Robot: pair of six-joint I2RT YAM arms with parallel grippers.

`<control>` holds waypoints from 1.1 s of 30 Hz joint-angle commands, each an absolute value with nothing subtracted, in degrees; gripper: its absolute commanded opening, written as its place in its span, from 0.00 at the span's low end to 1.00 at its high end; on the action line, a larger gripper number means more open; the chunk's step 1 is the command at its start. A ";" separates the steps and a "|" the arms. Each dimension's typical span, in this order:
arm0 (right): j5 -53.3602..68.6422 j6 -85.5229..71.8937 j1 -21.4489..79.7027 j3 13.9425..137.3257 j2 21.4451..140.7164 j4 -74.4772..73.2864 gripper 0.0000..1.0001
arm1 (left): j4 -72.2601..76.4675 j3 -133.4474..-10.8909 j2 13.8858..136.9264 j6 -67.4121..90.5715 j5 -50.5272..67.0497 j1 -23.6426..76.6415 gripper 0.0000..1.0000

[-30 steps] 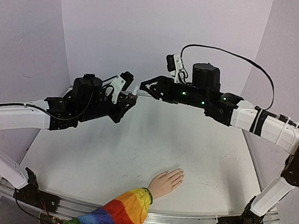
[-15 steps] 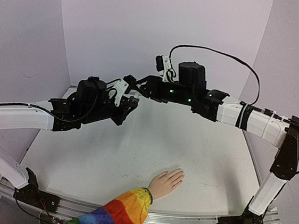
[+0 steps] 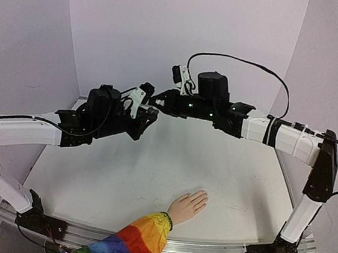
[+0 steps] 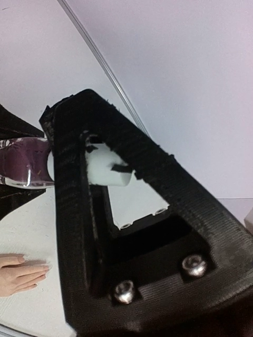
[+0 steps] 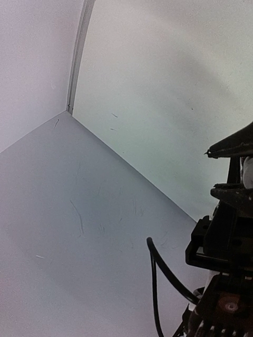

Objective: Paint the nails

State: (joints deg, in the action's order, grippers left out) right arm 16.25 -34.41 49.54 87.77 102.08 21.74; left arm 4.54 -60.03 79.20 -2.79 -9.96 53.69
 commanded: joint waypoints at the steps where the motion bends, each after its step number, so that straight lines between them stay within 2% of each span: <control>1: 18.83 -30.62 49.65 88.47 100.44 24.82 0.02 | 7.83 -62.73 77.13 -1.88 -1.35 53.68 0.00; 3: 27.74 -25.88 48.62 87.25 99.07 26.93 0.00 | 7.89 -61.72 75.24 -1.34 11.77 51.99 0.00; 4: 38.34 -22.60 47.66 84.92 98.02 30.43 0.00 | 7.97 -61.15 74.22 -0.66 20.41 50.13 0.00; 5: 55.08 -20.26 46.69 82.08 96.91 36.22 0.00 | 8.51 -60.75 73.22 1.73 33.06 46.72 0.00; 6: 69.18 -21.88 46.52 78.95 95.76 49.54 0.00 | 10.36 -60.72 72.99 4.39 49.89 44.14 0.00; 7: 72.31 -26.54 46.50 77.21 94.83 54.64 0.00 | 12.96 -61.24 73.62 7.55 64.76 42.79 0.00; 8: 74.20 -28.78 46.58 77.49 94.82 55.21 0.00 | 13.92 -63.43 74.82 10.83 74.86 42.57 0.00; 10: 76.30 -31.31 47.56 78.29 95.67 55.03 0.00 | 14.10 -65.03 76.57 14.97 77.96 42.54 0.00; 13: 72.73 -31.42 48.55 76.78 94.88 54.98 0.00 | 14.15 -62.88 75.96 13.50 70.45 42.54 0.00; 16: 65.19 -30.31 48.36 77.13 93.80 52.76 0.00 | 14.04 -60.67 74.22 10.69 54.97 42.63 0.00; 17: 61.07 -28.91 48.16 77.24 93.00 50.10 0.10 | 13.80 -59.89 73.46 9.81 48.78 42.58 0.00; 18: 56.61 -27.49 48.01 77.03 92.13 47.71 0.25 | 13.58 -58.91 72.69 8.88 41.39 42.74 0.00; 20: 42.94 -24.11 47.91 76.82 89.93 39.15 0.61 | 12.55 -57.58 71.49 6.40 27.45 43.27 0.00; 21: 36.50 -23.56 47.90 76.15 88.90 36.62 0.70 | 11.78 -57.39 71.17 5.17 21.08 43.66 0.00; 23: 26.78 -22.90 47.77 74.93 87.15 34.22 0.80 | 10.62 -57.31 71.07 4.56 9.65 44.40 0.00; 27: 14.56 -25.12 47.78 75.60 87.20 29.59 0.83 | 10.62 -57.49 71.63 1.53 -3.17 47.08 0.00; 30: 10.94 -29.58 48.42 79.26 89.87 26.56 0.77 | 10.29 -58.99 73.85 0.09 -9.43 49.31 0.00; 33: 8.96 -32.42 49.27 83.13 93.12 24.49 0.72 | 10.28 -59.68 75.18 0.74 -10.22 49.35 0.00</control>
State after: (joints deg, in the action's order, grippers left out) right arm 17.34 -27.70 47.88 76.90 89.93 27.16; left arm 8.97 -57.23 73.80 2.57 -0.54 48.58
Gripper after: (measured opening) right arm 0.748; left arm 0.212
